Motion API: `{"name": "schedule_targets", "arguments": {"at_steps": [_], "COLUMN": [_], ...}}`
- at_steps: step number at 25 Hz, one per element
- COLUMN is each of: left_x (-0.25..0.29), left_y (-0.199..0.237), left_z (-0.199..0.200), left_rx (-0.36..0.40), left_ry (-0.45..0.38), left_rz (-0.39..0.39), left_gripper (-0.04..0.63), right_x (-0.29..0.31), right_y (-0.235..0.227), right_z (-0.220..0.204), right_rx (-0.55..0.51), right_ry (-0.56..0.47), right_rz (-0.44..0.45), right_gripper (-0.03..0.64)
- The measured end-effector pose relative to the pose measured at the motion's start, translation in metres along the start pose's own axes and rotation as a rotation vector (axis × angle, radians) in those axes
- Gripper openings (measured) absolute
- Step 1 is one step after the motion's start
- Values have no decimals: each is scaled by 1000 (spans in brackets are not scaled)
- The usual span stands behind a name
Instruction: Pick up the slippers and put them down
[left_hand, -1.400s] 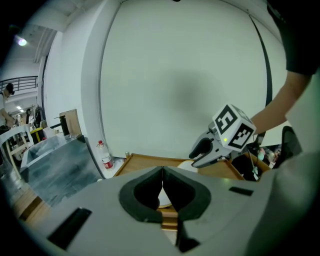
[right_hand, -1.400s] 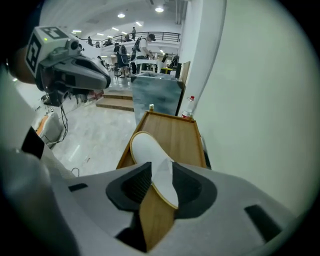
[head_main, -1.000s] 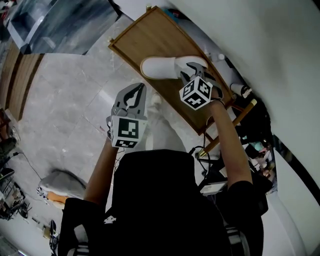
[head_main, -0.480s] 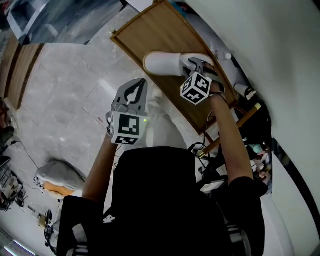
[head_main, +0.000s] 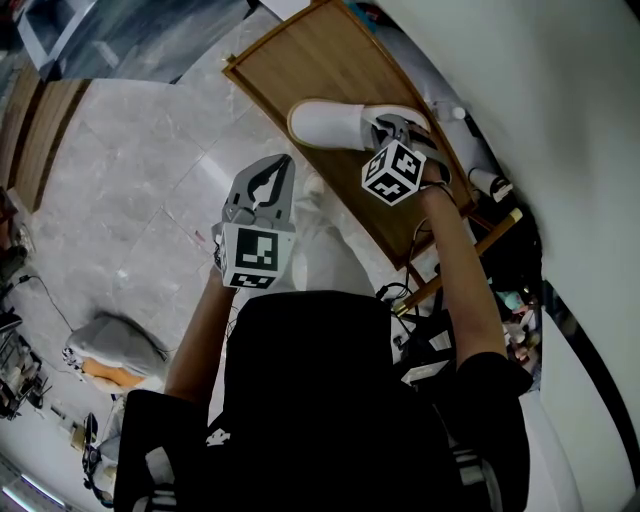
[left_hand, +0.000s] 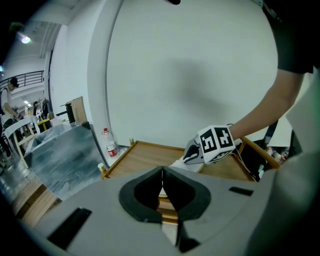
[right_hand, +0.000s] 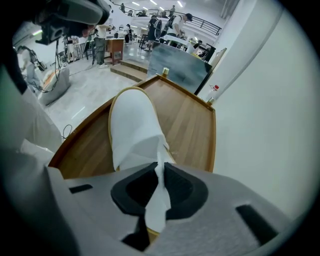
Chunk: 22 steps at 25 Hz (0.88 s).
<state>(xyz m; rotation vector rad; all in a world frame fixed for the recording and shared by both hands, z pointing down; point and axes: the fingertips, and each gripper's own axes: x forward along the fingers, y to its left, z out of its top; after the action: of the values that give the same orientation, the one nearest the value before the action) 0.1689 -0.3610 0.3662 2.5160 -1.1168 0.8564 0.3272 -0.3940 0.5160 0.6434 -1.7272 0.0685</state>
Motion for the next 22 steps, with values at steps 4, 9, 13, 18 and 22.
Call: {"name": "schedule_targets", "arguments": {"at_steps": [4, 9, 13, 18, 22], "left_x": [-1, -4, -8, -13, -21], "left_y": [-3, -2, -2, 0, -3], "left_z": [2, 4, 8, 11, 18], "left_rx": [1, 19, 18, 26, 50], "left_ry": [-9, 0, -6, -19, -36], "left_rz": [2, 9, 13, 14, 10], "left_gripper": [5, 5, 5, 5, 5], "right_x": [-2, -7, -20, -38, -57], "right_y": [-1, 1, 2, 2, -1], "right_z": [0, -1, 1, 13, 21], "right_rx": [-6, 70, 139, 242, 320], "right_ry": [2, 13, -3, -39, -70], "right_rz": [-5, 26, 43, 63, 48], "right_gripper": [20, 17, 15, 15, 14]}}
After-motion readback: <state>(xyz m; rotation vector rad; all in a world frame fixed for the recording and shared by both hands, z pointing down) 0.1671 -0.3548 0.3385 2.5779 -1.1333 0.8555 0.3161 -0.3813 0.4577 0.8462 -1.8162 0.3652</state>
